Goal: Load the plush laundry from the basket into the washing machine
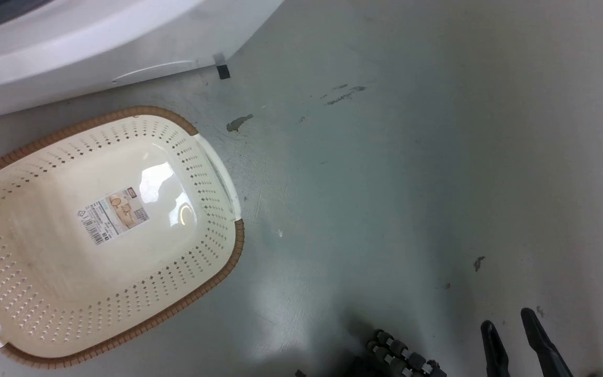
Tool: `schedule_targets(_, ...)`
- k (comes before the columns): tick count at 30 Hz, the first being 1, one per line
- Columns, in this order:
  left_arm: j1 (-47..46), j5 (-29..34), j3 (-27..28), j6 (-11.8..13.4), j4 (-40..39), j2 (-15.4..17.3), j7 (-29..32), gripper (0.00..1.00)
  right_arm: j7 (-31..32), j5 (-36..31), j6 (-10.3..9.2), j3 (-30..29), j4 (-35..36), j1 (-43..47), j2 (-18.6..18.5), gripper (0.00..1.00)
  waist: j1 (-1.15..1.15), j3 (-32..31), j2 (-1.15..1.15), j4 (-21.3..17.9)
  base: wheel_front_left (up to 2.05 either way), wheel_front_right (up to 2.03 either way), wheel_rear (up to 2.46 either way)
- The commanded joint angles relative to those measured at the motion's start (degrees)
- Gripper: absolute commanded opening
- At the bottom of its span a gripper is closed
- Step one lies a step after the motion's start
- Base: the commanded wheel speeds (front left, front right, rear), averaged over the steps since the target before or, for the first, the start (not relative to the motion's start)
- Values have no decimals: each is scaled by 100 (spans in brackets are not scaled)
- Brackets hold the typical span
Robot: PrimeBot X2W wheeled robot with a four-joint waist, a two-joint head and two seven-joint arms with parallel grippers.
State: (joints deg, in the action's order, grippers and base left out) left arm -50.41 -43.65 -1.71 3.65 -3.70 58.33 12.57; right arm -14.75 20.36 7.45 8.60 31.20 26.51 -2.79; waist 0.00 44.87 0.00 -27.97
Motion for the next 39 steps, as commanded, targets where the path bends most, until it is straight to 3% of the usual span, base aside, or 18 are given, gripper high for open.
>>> schedule_targets(1, 82, -33, 6, 28, -28, -9, -3, 100, -25, 50, 3, -19, 8, -13, -9, 100, 0, -9, 0, 25, 0, 0, 0)
schedule_targets(6, 125, -91, -65, -7, -20, -108, -39, 100, -25, 39, 3, -99, -27, -86, -9, 100, 0, -56, 0, 143, 0, 0, 0)
schedule_targets(16, 313, -189, -429, -108, 77, -645, -292, 100, -25, -33, 3, -346, -153, -328, -9, 100, 0, -354, 0, 569, 0, 0, 0)
schedule_targets(18, 422, -192, -764, -205, 230, -1010, -415, 100, -25, -150, 3, -504, -319, -528, -9, 100, 0, -670, 0, 904, 0, 0, 0)
schedule_targets(28, 604, 70, -1372, -347, 657, -1637, -865, 100, -25, -466, 3, -705, -746, -935, -9, 100, 0, -1445, 0, 1465, 0, 0, 0)
schedule_targets(39, 857, 279, -1887, -149, 1436, -2544, -1439, 100, -25, -821, 3, -799, -1479, -1379, -9, 100, 0, -2444, 0, 2034, 0, 0, 0)
